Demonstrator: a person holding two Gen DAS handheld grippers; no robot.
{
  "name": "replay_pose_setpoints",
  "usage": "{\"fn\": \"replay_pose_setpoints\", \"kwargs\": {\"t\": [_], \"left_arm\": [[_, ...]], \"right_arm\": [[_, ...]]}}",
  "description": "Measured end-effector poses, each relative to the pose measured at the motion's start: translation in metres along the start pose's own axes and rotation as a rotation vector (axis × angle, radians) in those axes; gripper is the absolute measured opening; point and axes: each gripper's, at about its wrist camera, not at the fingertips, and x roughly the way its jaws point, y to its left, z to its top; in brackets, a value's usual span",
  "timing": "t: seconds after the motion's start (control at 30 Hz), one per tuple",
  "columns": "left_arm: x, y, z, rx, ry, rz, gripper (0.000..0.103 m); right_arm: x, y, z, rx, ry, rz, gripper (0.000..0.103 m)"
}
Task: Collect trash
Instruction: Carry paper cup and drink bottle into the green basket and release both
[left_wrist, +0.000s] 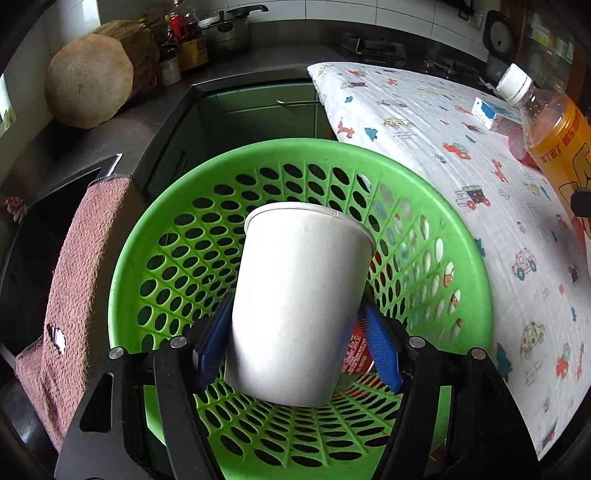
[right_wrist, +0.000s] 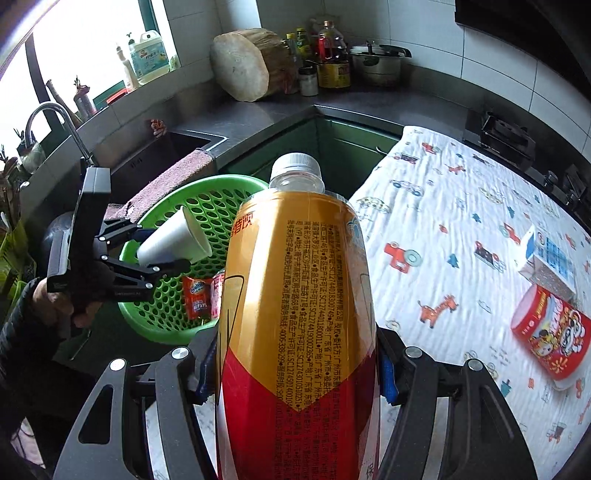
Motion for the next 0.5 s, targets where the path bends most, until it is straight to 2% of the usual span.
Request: {"fn": "replay_pose_setpoints", "kwargs": {"t": [0.13, 0.2, 0.4, 0.5], "left_arm": [[-0.001, 0.015, -0.012, -0.052, 0.0, -0.008, 0.069], [-0.004, 0.02, -0.017, -0.072, -0.007, -0.009, 0.075], [-0.022, 0.03, -0.028, -0.116, -0.05, 0.003, 0.084], [-0.032, 0.035, -0.033, -0.141, -0.078, -0.004, 0.084]], "right_arm": [[0.018, 0.019, 0.017, -0.014, 0.0, 0.036, 0.063], [0.028, 0.03, 0.024, -0.021, 0.0, 0.051, 0.063], [0.057, 0.061, 0.044, -0.053, -0.007, 0.081, 0.063], [0.073, 0.074, 0.053, -0.05, -0.007, 0.105, 0.063]]}}
